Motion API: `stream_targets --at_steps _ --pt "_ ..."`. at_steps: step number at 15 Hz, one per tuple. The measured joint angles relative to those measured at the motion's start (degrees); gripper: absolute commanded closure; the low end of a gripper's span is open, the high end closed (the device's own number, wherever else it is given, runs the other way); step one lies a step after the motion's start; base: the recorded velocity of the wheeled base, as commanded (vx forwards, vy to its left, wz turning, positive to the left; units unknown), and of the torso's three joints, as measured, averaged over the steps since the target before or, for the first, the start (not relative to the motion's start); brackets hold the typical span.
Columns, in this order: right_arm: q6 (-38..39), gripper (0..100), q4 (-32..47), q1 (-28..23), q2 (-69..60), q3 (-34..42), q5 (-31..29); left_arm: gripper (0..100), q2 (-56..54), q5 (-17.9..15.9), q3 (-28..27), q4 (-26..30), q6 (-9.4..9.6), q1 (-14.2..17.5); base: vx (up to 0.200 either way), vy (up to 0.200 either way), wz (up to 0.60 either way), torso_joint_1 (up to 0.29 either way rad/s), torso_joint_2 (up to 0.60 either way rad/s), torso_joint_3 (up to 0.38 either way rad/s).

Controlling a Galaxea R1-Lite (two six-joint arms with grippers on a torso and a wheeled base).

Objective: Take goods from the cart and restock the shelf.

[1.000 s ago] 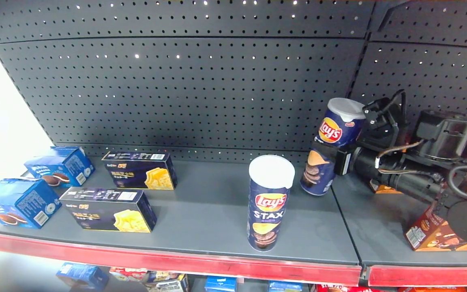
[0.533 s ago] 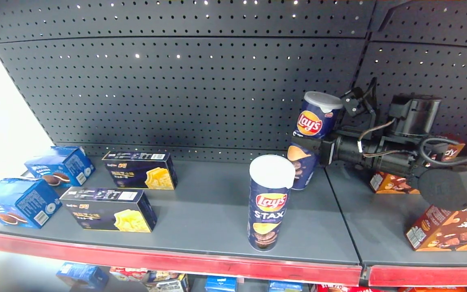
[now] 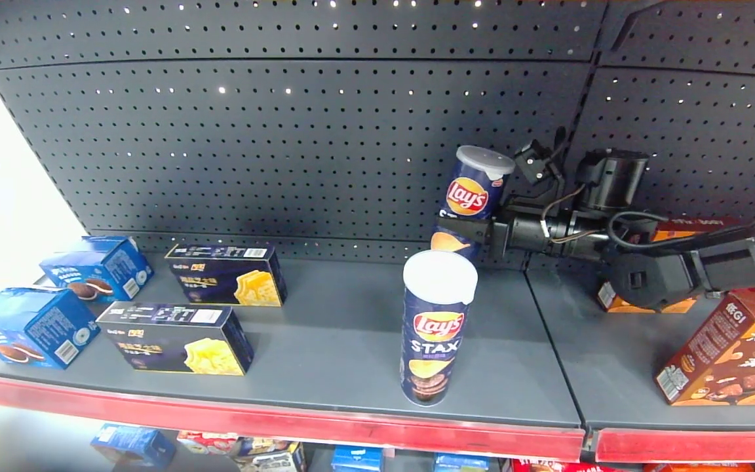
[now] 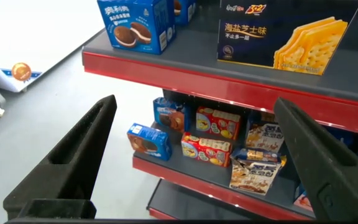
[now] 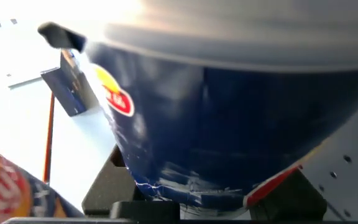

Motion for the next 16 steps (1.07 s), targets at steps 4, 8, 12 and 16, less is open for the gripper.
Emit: stream_targets --at_steps 4,8,12,16 --pt "-0.99 100 -0.02 -0.3 4.6 -4.44 2.06 0 0.0 0.0 0.0 0.0 0.0 0.0 0.0 0.0 0.0 0.0 0.0 0.0" --pt "-2.01 100 0.13 -0.37 6.53 -5.07 1.43 0 0.0 0.0 0.0 0.0 -0.02 0.0 0.0 0.0 0.0 0.0 0.0 0.0" --pt "-2.99 100 0.13 -1.18 7.35 -5.1 1.39 0 0.0 0.0 0.0 0.0 -0.02 0.0 0.0 0.0 0.0 0.0 0.0 0.0" --pt "-4.04 100 0.11 -2.51 7.96 -5.46 1.39 0 0.0 0.02 0.0 0.0 0.0 0.0 0.0 0.0 0.0 0.0 0.0 0.0"
